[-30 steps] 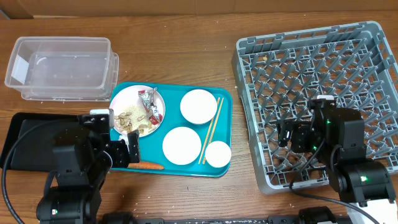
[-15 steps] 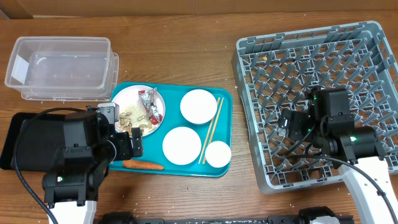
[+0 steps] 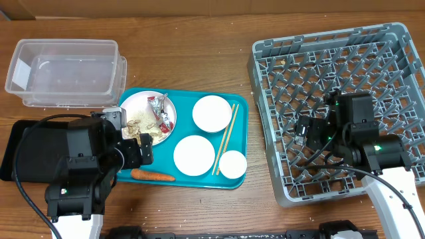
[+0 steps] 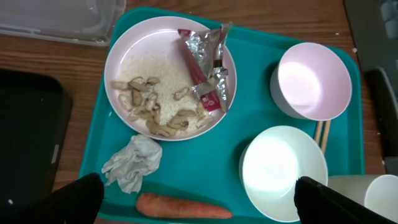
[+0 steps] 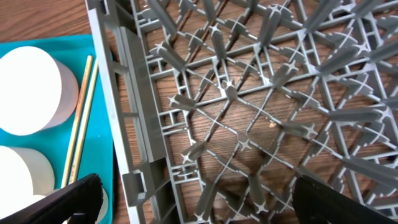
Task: Sort waste into correct bins and load items into the dishwasher
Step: 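Move the left gripper over the foil wrapper on the white plate, then grasp the foil snack wrapper with the left gripper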
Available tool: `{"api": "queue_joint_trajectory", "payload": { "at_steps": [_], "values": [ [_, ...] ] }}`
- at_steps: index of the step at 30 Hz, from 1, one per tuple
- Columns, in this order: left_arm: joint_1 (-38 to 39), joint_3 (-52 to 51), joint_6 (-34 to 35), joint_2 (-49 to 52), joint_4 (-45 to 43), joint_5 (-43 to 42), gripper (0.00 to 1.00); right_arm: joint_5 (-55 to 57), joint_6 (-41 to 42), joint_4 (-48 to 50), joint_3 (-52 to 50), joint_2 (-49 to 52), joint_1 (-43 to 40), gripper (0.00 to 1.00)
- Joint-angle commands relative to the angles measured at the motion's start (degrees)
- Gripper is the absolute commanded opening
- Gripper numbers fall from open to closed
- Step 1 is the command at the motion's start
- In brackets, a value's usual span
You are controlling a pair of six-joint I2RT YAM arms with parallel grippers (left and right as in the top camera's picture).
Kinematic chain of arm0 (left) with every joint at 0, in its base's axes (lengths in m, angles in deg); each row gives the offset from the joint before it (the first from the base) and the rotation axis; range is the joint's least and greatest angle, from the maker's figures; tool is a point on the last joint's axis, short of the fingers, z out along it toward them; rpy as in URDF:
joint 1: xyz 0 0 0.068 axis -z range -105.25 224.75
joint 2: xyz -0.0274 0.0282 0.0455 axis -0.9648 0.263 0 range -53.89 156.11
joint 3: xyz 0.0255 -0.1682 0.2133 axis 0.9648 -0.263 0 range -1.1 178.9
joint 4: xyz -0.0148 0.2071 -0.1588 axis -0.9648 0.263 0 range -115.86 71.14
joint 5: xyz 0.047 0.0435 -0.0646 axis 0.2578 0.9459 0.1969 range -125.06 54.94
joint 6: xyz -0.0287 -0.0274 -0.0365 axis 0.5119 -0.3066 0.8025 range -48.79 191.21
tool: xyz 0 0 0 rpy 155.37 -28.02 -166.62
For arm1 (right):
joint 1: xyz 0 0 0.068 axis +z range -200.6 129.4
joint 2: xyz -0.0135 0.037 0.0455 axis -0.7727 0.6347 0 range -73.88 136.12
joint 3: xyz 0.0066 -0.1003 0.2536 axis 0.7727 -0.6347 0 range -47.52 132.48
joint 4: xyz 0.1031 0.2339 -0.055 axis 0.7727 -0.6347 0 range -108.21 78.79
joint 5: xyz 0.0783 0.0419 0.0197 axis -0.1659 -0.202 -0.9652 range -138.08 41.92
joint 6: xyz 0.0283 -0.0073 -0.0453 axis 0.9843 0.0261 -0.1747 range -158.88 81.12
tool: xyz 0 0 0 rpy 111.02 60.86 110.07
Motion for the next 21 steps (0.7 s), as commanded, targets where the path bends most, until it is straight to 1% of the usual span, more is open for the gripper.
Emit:
{"api": "queue_joint_trajectory", "payload": {
  "at_steps": [1,8,12,17,21],
  "values": [
    [-0.3,1.4,0.9,-0.2,-2.5,-2.6,1.00,-0.5,-1.3,0.5,2.3,-0.1,-0.1,1.00],
    [-0.3,1.4,2.0,2.2,-10.6,-2.6,1.00,-0.4,-1.3,0.4,2.3,-0.1,-0.1,1.00],
    [-0.3,1.4,2.0,8.1,-13.0,-2.8,1.00,-0.4,-1.3,-0.4,2.3,-0.1,-0.1,1.00],
    [-0.2,1.4,2.0,14.5,-18.2,-8.3,1.00,-0.4,-1.3,-0.9,2.3,-0.1,-0.1,1.00],
    [-0.1,1.4,3.1,19.9,-21.8,-8.6,1.00,-0.4,-1.3,-0.9,2.3,-0.1,-0.1,1.00]
  ]
}}
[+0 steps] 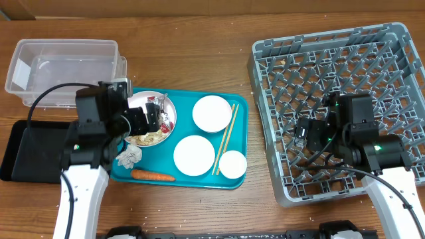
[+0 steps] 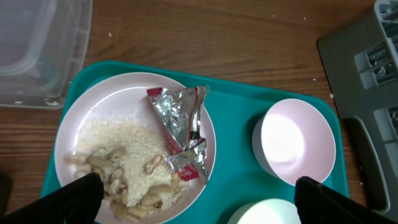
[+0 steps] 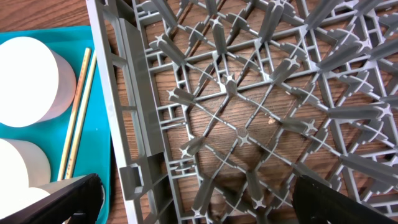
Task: Sort waste into correct bins and load items into the dishwasher
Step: 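Grasp the foil snack wrapper with the left gripper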
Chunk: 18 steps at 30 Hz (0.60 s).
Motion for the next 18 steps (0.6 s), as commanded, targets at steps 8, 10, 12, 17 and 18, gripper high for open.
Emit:
{"api": "queue_joint_trajectory", "payload": {
  "at_steps": [8,10,12,17,18],
  "values": [
    [2.3,1.2,1.9,13.3,-5.8,-2.5,0.96,-0.3,-0.2,0.0,2.3,-0.1,-0.1,1.00],
    [3.0,1.2,1.9,15.5,-6.6,-2.4,0.95,-0.3,-0.2,0.0,2.3,-0.1,-0.1,1.00],
    [3.7,1.2,1.9,17.3,-7.4,-2.4,0.95,-0.3,-0.2,0.0,2.3,-0.1,-0.1,1.00],
    [5.1,1.2,1.9,21.2,-8.7,-1.7,0.90,-0.3,-0.2,-0.1,2.3,-0.1,-0.1,1.00],
    [5.2,1.2,1.9,22.4,-8.9,-1.0,0.89,-0.3,-0.2,-0.1,2.3,-0.1,-0.1,1.00]
  ]
}}
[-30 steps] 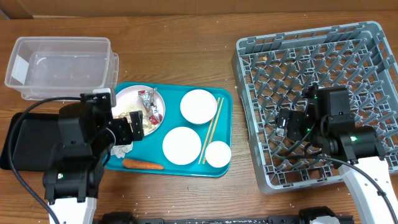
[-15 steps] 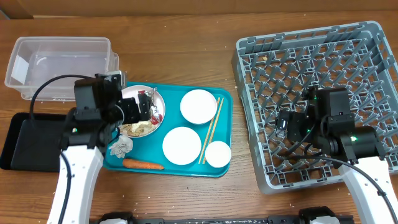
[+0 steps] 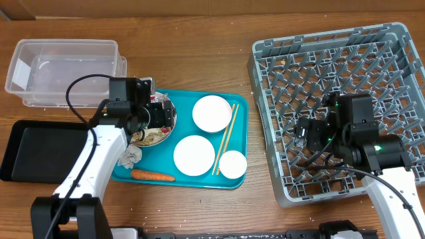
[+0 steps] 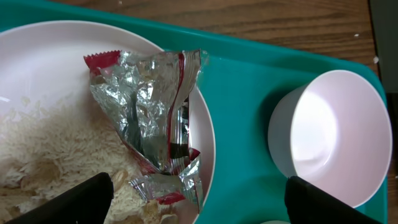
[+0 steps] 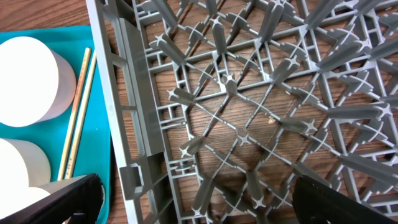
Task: Sort waste into correct bins and load items into the dishwasher
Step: 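Grasp the foil snack wrapper with the left gripper, then carry the wrapper left and drop it into the clear bin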
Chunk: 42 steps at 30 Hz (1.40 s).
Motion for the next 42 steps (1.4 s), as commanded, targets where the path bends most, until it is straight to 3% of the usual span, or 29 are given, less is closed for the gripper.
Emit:
{"api": "queue_joint_trajectory", "payload": {
  "at_steps": [1,9,13,20,22,32,37,42],
  "values": [
    [0.7,1.2,0.4,2.9,-0.5,1.1,0.88,-0.3,-0.2,0.0,2.3,-0.1,-0.1,1.00],
    [0.8,1.2,0.4,6.2,-2.0,4.5,0.75,-0.3,-0.2,-0.1,2.3,-0.1,-0.1,1.00],
    [0.8,1.2,0.4,8.2,-3.1,5.6,0.61,-0.3,-0.2,-0.1,2.3,-0.1,-0.1,1.00],
    [0.8,1.7,0.4,8.5,-4.5,5.6,0.24,-0.3,-0.2,-0.2,2.3,-0.1,-0.1,1.00],
    [0.8,2.4,0.4,8.5,-4.4,5.6,0.04,-0.3,-0.2,-0.3,2.3,-0.1,-0.1,1.00],
    [0.6,8.6,0.4,4.0,2.3,6.4,0.04,-0.3,-0.2,-0.7,2.3,-0.1,-0.1,1.00],
    [0.6,14.5,0.4,-0.5,7.9,13.6,0.04,-0.3,-0.2,-0.7,2.3,-0.1,-0.1,1.00],
    [-1.2,18.7,0.4,-3.2,7.8,24.6,0.04,-0.3,-0.2,-0.7,2.3,-0.1,-0.1,1.00]
  ]
}}
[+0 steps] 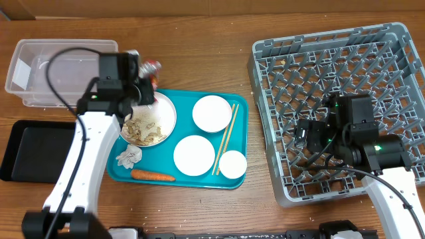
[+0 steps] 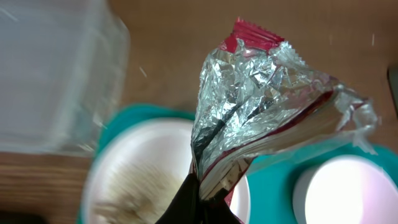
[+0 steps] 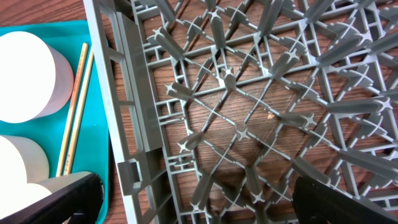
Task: Sort waste into correct bins and load items into the dishwasher
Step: 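Carry the wrapper left and drop it into the clear bin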
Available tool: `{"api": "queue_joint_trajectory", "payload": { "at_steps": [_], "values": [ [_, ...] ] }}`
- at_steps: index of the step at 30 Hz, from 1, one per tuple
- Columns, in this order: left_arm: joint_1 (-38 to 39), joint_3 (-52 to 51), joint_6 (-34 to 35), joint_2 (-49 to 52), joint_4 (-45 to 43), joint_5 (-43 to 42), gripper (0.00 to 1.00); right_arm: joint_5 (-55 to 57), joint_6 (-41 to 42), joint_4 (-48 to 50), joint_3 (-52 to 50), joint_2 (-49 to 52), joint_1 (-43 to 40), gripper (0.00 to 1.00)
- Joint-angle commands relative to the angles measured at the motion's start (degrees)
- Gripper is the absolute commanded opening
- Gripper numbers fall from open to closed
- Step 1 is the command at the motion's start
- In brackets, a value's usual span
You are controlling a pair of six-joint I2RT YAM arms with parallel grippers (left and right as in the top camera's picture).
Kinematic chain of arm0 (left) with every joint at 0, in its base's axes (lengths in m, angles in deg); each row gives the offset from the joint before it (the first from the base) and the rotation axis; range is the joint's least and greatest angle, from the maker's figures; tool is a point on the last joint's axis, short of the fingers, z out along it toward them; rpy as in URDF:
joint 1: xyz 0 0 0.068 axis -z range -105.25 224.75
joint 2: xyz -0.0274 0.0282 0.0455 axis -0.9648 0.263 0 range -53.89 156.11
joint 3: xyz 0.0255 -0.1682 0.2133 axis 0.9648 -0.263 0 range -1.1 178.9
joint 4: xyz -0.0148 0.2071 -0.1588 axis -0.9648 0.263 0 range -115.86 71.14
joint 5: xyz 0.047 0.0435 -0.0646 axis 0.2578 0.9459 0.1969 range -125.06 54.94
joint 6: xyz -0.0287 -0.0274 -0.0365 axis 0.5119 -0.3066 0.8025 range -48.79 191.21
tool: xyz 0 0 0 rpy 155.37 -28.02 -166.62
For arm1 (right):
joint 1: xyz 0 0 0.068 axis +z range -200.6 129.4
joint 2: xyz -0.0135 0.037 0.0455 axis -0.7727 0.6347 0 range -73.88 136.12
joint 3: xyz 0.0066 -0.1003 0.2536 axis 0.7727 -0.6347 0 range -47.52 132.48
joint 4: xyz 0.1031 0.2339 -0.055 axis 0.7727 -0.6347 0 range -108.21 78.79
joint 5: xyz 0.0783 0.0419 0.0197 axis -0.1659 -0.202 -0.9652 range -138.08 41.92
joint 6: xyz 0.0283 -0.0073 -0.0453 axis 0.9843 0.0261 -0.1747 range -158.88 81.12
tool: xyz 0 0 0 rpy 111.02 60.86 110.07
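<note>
My left gripper (image 1: 145,79) is shut on a crumpled silver-and-red foil wrapper (image 2: 267,118), held up over the far edge of the white plate (image 1: 149,119) of rice and peanuts. The wrapper (image 1: 151,67) hangs beside the clear plastic bin (image 1: 66,70). The plate stands on the teal tray (image 1: 182,99) with two white bowls (image 1: 212,113), a cup (image 1: 233,164), chopsticks (image 1: 226,138), a carrot (image 1: 153,176) and a crumpled tissue (image 1: 129,157). My right gripper (image 3: 199,208) is open over the grey dish rack (image 1: 332,66), holding nothing.
A black bin (image 1: 30,149) lies at the left, in front of the clear one. The rack's left wall (image 3: 127,124) runs close to the tray's right edge. The blurred clear bin (image 2: 56,74) fills the upper left of the left wrist view.
My left gripper was open, low over the wrapper lying on the plate. It is now shut on the wrapper and higher, toward the back left, near the clear bin. The right arm has not moved.
My left gripper was open over the tray's near left, above the tissue and carrot. Then it was over the plate, then low over the wrapper. Now it holds the wrapper off the plate. My right gripper stayed open over the rack throughout.
</note>
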Motion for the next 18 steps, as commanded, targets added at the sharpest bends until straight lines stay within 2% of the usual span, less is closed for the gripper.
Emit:
{"api": "queue_joint_trajectory", "payload": {
  "at_steps": [1,5,8,11,18],
  "values": [
    [-2.2,3.3,0.2,-2.1,-0.9,10.4,0.04,-0.3,-0.2,0.2,2.2,-0.1,-0.1,1.00],
    [-7.2,3.3,0.3,-0.9,-3.9,10.9,0.04,-0.3,-0.2,0.2,2.2,-0.1,-0.1,1.00],
    [-11.4,3.3,3.4,1.5,-5.2,10.3,0.04,-0.3,-0.2,-0.2,2.2,-0.1,-0.1,1.00],
    [-14.8,3.3,3.7,4.0,-7.0,6.5,0.04,-0.3,-0.2,-0.4,2.2,-0.1,-0.1,1.00],
    [-17.0,3.3,3.7,7.7,-12.3,4.8,0.05,-0.3,-0.2,-0.9,2.2,-0.1,-0.1,1.00]
  ]
}}
